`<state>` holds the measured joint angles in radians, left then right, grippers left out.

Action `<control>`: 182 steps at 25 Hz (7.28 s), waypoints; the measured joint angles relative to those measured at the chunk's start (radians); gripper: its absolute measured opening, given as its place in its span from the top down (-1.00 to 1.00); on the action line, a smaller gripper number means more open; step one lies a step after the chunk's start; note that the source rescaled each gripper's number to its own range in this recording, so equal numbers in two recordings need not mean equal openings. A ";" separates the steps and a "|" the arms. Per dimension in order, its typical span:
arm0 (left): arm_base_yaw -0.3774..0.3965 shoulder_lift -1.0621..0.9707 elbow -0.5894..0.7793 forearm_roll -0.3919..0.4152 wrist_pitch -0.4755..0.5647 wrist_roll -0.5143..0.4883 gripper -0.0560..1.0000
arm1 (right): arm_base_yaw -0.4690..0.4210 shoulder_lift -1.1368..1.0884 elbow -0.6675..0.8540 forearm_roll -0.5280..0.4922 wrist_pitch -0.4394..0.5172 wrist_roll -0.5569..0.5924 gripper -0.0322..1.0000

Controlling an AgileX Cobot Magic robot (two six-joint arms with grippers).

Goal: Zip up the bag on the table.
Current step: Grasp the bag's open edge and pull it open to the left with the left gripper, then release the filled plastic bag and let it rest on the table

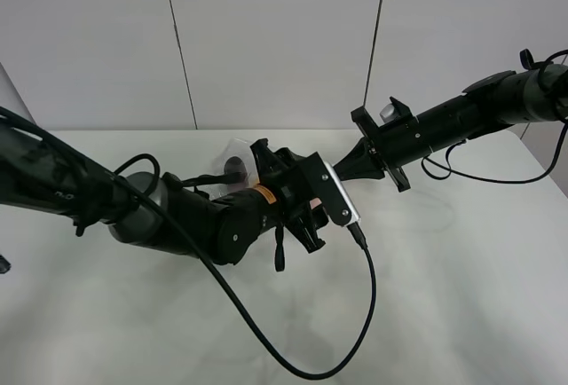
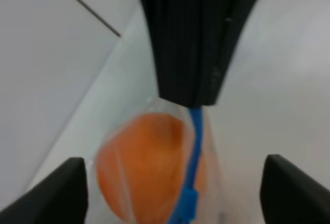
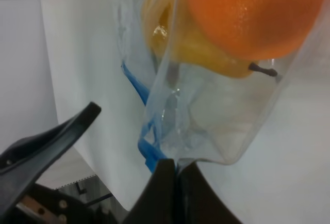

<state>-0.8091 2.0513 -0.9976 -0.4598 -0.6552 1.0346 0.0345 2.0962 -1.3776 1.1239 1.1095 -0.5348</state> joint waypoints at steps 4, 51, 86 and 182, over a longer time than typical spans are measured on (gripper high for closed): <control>0.000 0.037 -0.001 0.002 -0.066 0.000 -0.34 | 0.000 0.000 0.000 0.000 0.000 0.007 0.94; 0.002 0.028 0.288 -0.154 -0.397 0.138 0.89 | 0.010 0.000 0.000 0.015 -0.004 0.013 0.94; 0.419 0.027 0.340 -0.072 -0.420 0.139 0.89 | 0.010 0.000 0.000 0.022 -0.029 0.017 0.94; 0.853 -0.624 -0.011 0.469 1.845 -0.977 -1.00 | 0.007 0.000 0.000 0.022 -0.034 0.017 0.94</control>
<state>0.0443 1.4274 -1.0083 0.0088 1.1901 0.0577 0.0420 2.0962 -1.3776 1.1457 1.0752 -0.5180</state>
